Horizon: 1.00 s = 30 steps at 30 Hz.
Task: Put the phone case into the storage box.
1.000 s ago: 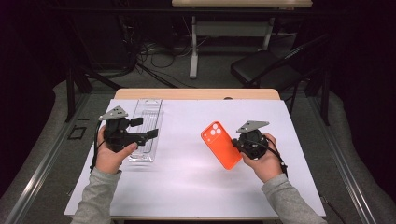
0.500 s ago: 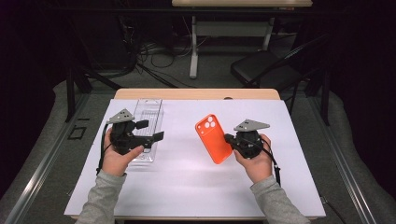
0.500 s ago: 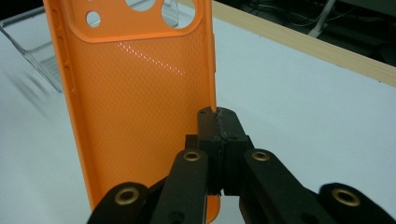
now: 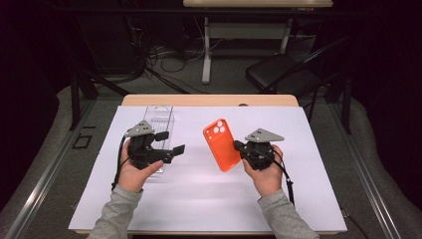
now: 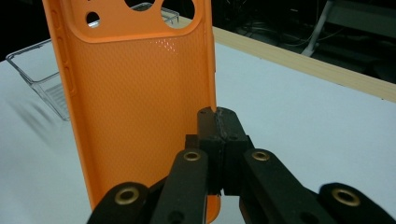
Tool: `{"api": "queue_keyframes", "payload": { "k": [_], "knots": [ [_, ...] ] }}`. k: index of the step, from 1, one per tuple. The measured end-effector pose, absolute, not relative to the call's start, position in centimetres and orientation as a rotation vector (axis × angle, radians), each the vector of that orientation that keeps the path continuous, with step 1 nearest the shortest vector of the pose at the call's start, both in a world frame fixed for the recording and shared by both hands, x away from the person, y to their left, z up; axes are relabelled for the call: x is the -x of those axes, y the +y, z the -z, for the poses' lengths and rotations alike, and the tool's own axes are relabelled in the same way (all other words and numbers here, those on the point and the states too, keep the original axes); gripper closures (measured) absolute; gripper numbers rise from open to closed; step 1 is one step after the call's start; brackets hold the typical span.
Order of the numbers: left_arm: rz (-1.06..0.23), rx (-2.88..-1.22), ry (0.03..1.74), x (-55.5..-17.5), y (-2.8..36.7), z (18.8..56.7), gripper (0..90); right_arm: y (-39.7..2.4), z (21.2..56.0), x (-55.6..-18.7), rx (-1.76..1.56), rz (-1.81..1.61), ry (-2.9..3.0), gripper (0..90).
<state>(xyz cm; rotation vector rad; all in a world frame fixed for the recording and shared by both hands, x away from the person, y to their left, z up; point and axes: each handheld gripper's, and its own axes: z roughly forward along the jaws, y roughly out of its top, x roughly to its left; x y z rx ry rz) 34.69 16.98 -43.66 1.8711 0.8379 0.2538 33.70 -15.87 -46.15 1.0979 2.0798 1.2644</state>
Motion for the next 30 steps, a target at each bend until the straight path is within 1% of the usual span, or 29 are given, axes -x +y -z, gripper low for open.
{"api": "queue_keyframes", "payload": {
  "k": [14,21,27,30],
  "knots": [
    [-0.19,-1.86,0.817,-34.2,15.0,44.5,21.0,-15.9,47.5,-32.7,-1.13,-1.28,2.025,89.9],
    [-0.17,-1.851,0.803,-33.8,14.3,44.7,26.7,-15.9,47.8,-32.6,-1.138,-1.282,2.018,89.8],
    [-0.128,-1.84,0.808,-33.7,13.6,45.2,31.8,-15.8,47.8,-32.5,-1.137,-1.285,2.015,89.9],
    [-0.119,-1.85,0.804,-33.6,13.3,45.4,32.9,-15.8,47.8,-32.5,-1.135,-1.286,2.013,89.9]
  ]
}}
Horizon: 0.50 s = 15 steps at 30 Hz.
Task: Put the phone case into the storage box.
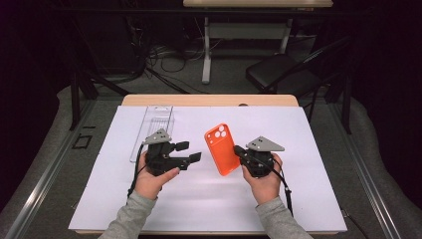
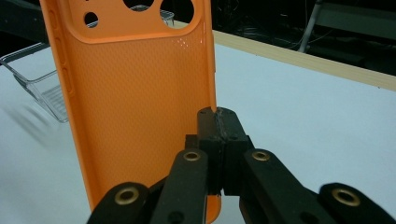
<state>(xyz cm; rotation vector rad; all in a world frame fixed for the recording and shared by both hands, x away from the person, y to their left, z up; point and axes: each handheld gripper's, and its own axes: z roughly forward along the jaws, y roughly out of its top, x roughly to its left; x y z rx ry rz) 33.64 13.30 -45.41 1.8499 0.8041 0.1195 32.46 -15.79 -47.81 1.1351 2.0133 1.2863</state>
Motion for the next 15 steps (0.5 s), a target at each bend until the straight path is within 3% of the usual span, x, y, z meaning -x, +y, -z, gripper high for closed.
{"api": "queue_keyframes", "payload": {
  "k": [15],
  "knots": [
    [-0.044,-1.874,0.816,-33.2,11.6,46.3,36.5,-15.3,48.0,-32.2,-1.126,-1.29,2.02,89.8]
  ]
}}
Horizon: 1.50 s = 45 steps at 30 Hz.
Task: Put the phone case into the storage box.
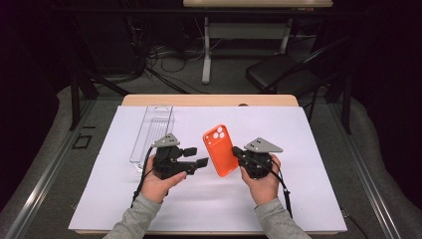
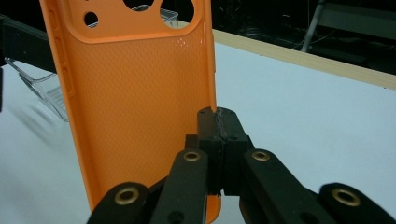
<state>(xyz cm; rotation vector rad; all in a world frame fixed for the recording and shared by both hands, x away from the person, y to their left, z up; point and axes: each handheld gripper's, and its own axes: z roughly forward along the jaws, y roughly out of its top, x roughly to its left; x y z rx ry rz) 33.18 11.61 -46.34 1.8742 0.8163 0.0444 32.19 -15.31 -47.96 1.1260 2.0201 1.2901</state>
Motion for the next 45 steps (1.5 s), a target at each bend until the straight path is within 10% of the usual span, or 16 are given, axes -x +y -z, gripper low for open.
{"api": "queue_keyframes", "payload": {
  "k": [45],
  "knots": [
    [0.085,-1.772,0.946,-32.7,11.3,47.7,71.7,-13.6,48.7,-31.4,-1.086,-1.312,2.062,89.8]
  ]
}}
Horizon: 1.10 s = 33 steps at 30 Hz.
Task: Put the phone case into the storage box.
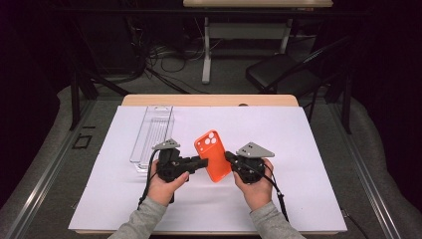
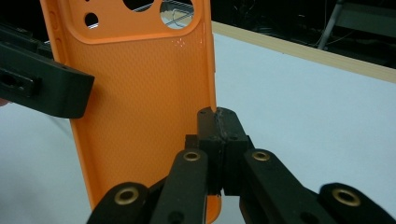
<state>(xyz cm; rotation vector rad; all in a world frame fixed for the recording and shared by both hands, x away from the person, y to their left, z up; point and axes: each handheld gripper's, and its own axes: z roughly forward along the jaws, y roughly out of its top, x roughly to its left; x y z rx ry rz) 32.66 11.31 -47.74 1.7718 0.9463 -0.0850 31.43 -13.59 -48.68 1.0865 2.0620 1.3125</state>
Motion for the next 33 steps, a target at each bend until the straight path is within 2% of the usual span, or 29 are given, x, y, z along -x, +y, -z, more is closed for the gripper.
{"api": "queue_keyframes", "payload": {
  "k": [5,14,33],
  "knots": [
    [0.132,-1.761,0.961,-32.73,11.37,47.89,74.4,-13.51,48.72,-31.41,-1.087,-1.312,2.066,89.8],
    [0.142,-1.748,0.976,-32.58,11.31,47.91,78.2,-13.37,48.81,-31.37,-1.086,-1.312,2.073,89.8],
    [0.148,-1.738,0.99,-32.56,11.35,47.92,79.5,-13.34,48.91,-31.42,-1.086,-1.315,2.075,89.8]
  ]
}}
